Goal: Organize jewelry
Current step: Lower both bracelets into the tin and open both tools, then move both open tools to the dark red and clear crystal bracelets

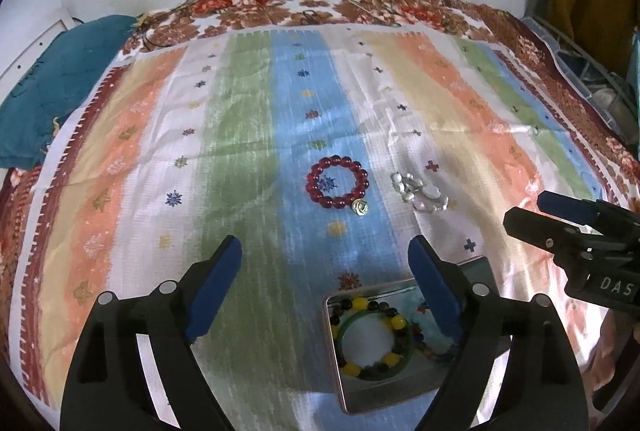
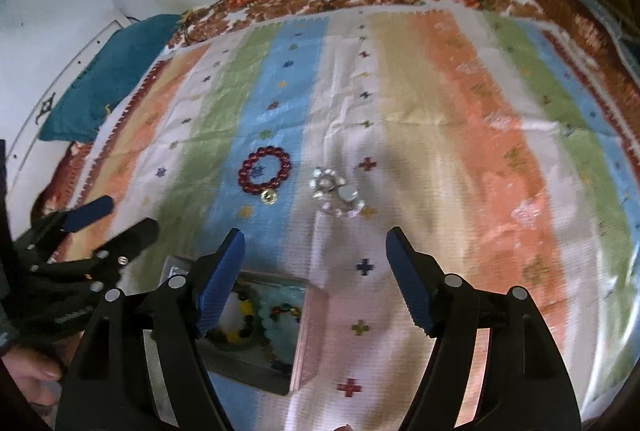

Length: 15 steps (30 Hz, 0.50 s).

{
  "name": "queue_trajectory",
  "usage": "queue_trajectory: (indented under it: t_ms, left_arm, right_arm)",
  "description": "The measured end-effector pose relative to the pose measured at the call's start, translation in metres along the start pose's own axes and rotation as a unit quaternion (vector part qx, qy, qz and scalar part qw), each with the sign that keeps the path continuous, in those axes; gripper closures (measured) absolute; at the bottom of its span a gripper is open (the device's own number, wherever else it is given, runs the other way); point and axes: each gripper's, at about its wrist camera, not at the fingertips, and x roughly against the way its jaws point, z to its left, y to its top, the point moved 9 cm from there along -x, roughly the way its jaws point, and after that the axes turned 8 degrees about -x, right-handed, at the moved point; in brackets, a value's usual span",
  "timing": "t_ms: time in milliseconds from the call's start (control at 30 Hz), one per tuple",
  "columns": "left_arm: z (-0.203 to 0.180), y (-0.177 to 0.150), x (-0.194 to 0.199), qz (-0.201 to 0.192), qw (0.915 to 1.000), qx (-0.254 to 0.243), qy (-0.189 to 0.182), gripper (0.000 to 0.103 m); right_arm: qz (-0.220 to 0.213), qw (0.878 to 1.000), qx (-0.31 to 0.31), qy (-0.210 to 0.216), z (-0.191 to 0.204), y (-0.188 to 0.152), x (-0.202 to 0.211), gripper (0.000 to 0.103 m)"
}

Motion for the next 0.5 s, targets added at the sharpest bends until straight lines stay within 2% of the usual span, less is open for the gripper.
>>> queue_trajectory:
  t_ms: [233,500]
  left_arm:
    - [0.012,0.004,-0.013,0.000,0.9997,0.022,-0.006,0.017]
    - [0.020,0.006,-0.033,0.016,0.9997,0.004,0.018,0.017]
  right_arm:
    - [-0.004,0.999,0.021,-0.027,0.000,0.006,-0.012,0.030]
    - [0.004,0.999,0.030,-0.031,-0.003,0.007,-0.022,0.030]
